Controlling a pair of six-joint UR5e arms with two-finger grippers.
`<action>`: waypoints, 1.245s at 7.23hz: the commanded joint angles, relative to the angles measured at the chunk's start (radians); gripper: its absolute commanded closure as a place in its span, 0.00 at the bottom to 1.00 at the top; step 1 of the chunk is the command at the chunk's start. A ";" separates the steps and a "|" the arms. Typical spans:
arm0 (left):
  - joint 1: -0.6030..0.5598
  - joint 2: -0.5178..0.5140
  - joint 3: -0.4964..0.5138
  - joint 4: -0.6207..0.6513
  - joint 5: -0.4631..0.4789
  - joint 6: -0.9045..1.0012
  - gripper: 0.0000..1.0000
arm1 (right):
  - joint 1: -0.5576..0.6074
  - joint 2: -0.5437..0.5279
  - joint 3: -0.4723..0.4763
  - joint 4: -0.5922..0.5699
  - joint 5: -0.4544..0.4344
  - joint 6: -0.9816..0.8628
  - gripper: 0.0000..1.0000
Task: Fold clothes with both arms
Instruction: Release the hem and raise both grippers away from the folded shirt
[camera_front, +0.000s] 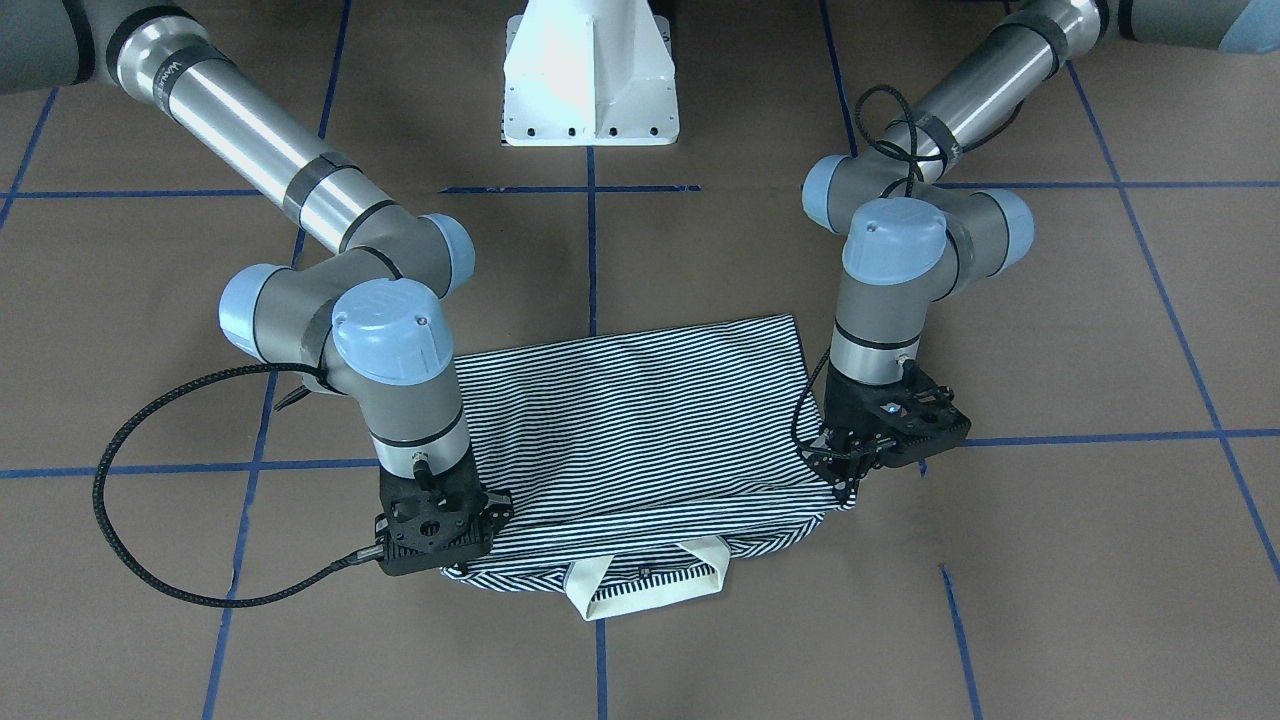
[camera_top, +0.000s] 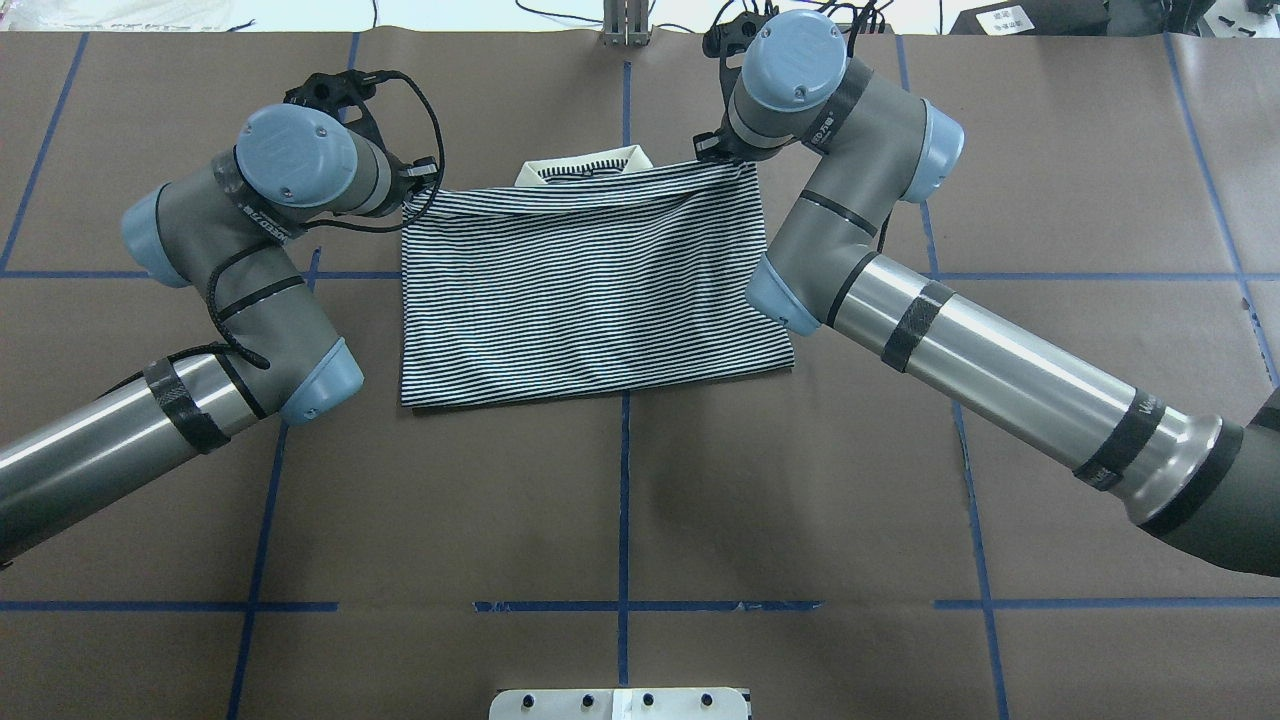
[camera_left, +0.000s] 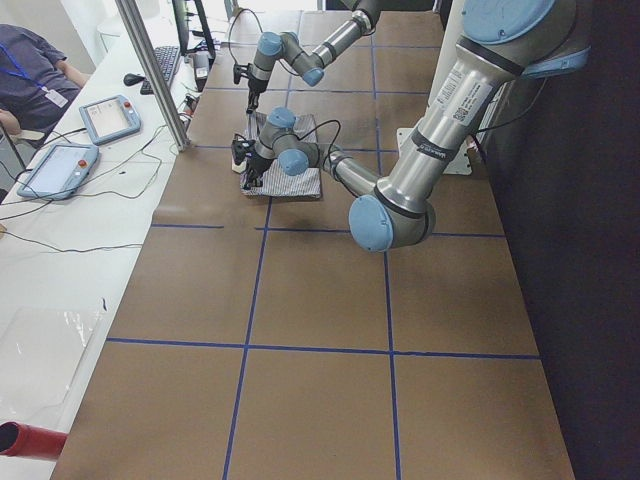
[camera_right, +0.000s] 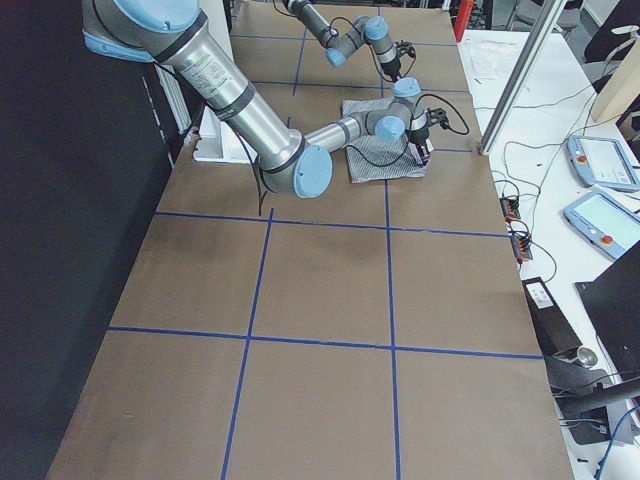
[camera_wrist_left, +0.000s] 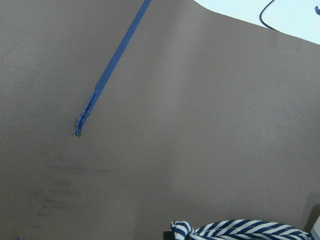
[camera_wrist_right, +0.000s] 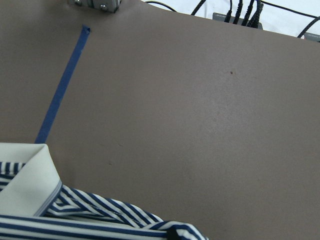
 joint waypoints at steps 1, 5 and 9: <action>0.002 -0.005 0.000 0.000 -0.002 0.008 1.00 | 0.000 0.001 0.002 0.007 0.001 0.001 1.00; 0.000 -0.008 -0.001 0.001 0.001 0.039 0.00 | 0.003 -0.004 0.007 0.028 0.022 0.036 0.00; -0.015 -0.005 -0.078 0.018 -0.011 0.045 0.00 | 0.028 -0.244 0.262 0.016 0.234 0.117 0.00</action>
